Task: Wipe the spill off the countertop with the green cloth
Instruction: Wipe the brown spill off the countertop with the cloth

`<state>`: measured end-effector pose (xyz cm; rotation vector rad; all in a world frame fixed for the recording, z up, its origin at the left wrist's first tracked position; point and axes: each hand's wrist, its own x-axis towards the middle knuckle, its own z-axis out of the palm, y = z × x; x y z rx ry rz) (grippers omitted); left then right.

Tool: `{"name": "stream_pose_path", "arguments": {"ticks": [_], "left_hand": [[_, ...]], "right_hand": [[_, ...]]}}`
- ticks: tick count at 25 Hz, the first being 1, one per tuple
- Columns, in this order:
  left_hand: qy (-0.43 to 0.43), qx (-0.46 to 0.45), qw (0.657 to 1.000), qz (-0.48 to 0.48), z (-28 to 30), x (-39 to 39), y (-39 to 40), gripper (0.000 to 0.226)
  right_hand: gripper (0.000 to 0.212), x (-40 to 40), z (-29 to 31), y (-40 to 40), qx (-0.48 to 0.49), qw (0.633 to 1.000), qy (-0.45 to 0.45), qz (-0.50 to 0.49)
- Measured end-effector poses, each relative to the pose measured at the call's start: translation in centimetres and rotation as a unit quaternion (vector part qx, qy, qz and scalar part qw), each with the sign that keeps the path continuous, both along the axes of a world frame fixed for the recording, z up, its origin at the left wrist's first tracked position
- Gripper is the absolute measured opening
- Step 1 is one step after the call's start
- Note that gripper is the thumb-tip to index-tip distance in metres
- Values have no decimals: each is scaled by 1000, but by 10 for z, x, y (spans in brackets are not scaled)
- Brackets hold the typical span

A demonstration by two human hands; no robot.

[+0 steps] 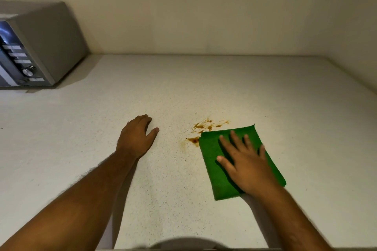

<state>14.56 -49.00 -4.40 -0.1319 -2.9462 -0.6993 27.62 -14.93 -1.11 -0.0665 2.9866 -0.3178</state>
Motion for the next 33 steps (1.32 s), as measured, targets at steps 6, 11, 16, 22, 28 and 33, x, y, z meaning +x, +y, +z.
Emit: {"name": "stream_pose_path", "arguments": {"ticks": [6,11,16,22,28,33], "left_hand": [[0,-17,997,-77,-4,0,-49,54],[49,-74,995,48,-7,-1,-50,52],[35,-59,995,78,-3,3,-49,55],[30,-53,995,76,1,3,-48,56],[54,-52,995,73,-4,0,-49,52],[85,-34,989,118,2,0,-46,32]], "right_hand": [[78,31,-39,-70,30,998,-28,41],[82,1,-46,-123,6,998,8,69],[86,-95,-38,-101,22,1000,11,15],[94,-124,-28,32,47,987,-13,-156],[94,-23,-41,-9,58,992,-15,-111],[91,-26,-39,-154,20,997,9,69]]}}
